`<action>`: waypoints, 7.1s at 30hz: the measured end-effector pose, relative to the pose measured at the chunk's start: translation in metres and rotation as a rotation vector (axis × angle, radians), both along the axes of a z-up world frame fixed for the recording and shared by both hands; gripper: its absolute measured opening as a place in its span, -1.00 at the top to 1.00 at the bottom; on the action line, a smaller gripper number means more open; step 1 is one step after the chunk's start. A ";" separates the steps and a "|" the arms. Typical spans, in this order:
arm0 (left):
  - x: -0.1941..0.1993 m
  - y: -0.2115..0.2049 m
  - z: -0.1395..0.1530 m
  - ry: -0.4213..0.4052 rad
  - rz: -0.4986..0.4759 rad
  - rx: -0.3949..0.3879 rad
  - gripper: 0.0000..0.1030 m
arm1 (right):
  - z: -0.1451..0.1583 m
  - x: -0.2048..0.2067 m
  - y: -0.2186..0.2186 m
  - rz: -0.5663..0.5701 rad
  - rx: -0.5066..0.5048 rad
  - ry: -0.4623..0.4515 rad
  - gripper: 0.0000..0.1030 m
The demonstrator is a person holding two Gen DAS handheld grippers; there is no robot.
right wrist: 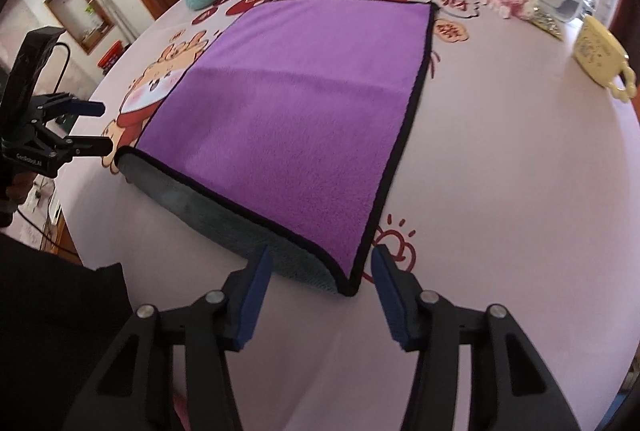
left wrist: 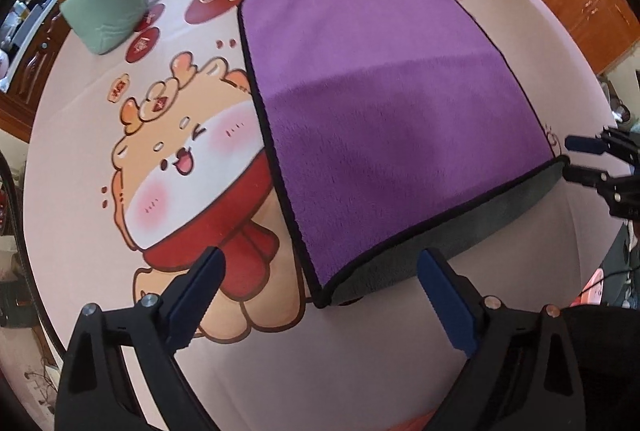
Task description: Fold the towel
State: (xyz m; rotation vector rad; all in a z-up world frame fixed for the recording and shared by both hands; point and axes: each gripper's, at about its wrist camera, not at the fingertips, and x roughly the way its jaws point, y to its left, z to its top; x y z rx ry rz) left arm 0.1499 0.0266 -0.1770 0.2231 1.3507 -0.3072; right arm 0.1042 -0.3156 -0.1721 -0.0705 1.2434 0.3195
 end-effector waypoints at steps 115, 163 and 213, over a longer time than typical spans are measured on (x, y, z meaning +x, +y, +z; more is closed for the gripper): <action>0.232 0.010 0.017 -0.153 0.220 0.010 0.03 | 0.030 0.248 -0.031 -0.162 -0.002 -0.241 0.21; -0.124 0.030 0.127 -0.229 0.329 -0.168 -0.58 | 0.140 -0.095 0.080 -0.518 0.037 -0.343 -0.56; -0.191 -0.015 0.183 -0.481 0.420 -0.054 -0.99 | 0.166 -0.153 0.099 -0.426 0.048 -0.263 -1.00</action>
